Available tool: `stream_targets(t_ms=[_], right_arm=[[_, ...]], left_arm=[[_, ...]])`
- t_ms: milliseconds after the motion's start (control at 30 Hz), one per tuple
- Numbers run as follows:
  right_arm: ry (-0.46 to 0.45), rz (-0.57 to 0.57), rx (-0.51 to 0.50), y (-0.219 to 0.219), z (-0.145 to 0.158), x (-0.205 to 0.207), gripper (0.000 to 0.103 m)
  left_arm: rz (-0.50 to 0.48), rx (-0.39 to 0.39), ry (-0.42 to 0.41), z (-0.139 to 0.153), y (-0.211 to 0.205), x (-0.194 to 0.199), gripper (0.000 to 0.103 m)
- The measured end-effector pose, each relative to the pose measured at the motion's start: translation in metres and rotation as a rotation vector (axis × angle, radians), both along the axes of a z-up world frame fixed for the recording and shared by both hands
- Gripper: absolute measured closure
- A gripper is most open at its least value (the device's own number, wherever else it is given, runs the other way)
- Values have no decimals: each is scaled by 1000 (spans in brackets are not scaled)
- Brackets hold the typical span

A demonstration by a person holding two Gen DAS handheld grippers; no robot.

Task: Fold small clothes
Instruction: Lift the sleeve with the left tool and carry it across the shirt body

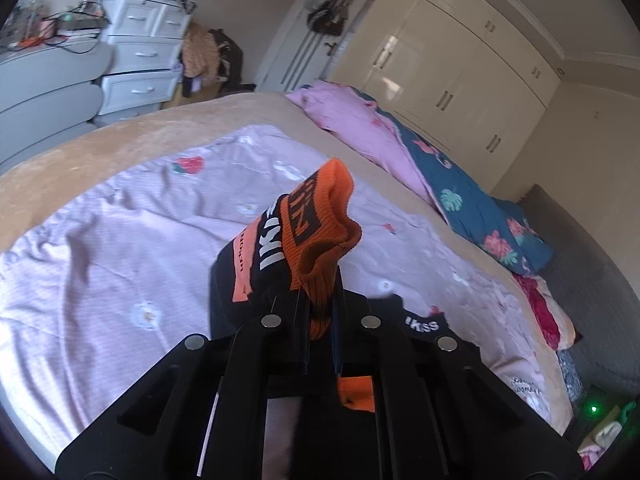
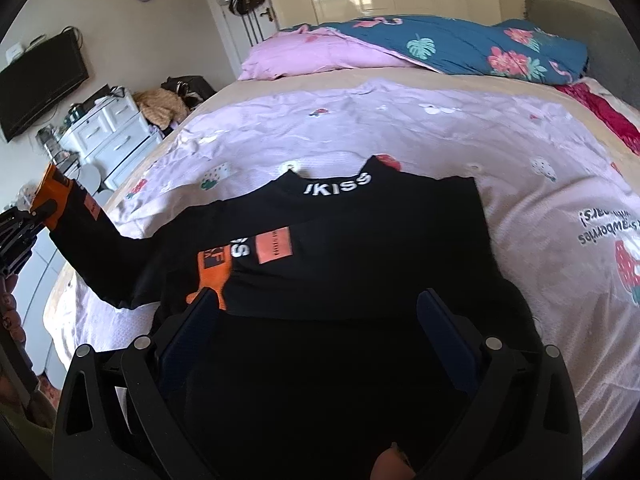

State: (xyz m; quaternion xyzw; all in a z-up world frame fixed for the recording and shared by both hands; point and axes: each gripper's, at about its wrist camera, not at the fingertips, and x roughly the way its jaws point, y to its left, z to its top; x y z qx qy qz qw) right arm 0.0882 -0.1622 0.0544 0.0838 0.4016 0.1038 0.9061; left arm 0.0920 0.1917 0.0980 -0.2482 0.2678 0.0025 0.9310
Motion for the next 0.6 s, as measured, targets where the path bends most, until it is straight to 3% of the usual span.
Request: stream_targets(t_ms=[600], right_arm=[[0,-132,72,-67,-4,-6,4]], left_arm=[[-221,-1,2,2,-100,32,101]])
